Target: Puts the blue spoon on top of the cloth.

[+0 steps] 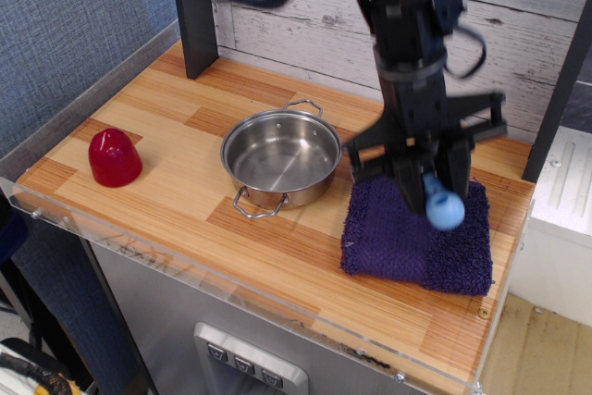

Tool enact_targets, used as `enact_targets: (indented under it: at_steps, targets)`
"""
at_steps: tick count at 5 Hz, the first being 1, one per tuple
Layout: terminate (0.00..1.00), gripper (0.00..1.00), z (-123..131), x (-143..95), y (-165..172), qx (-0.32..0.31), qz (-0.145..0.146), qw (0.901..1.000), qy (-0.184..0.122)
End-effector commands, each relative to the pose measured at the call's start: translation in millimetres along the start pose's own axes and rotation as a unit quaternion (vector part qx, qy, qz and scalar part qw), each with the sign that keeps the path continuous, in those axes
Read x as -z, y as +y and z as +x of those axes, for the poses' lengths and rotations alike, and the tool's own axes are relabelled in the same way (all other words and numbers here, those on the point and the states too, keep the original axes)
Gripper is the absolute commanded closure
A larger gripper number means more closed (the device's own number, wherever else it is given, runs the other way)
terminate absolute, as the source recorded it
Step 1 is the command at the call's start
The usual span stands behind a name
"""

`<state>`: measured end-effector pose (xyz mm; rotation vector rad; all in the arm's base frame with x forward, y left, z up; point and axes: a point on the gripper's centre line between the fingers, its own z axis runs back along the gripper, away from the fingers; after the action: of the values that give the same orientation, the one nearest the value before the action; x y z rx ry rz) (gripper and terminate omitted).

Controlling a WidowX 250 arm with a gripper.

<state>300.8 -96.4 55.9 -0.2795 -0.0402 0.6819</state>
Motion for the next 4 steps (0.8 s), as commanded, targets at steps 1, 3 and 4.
enact_targets:
  at_steps: [1, 3, 4]
  targets:
    - [0.0, 1.0, -4.3, 16.9, 11.6, -0.021, 0.004, 0.9997, -0.013]
    - [0.0, 1.0, -4.3, 23.4, 13.6, -0.037, 0.005, 0.9991, -0.018]
    - [0.0, 0.0, -4.3, 19.8, 16.9, -0.043, 0.0, 0.9987, -0.026]
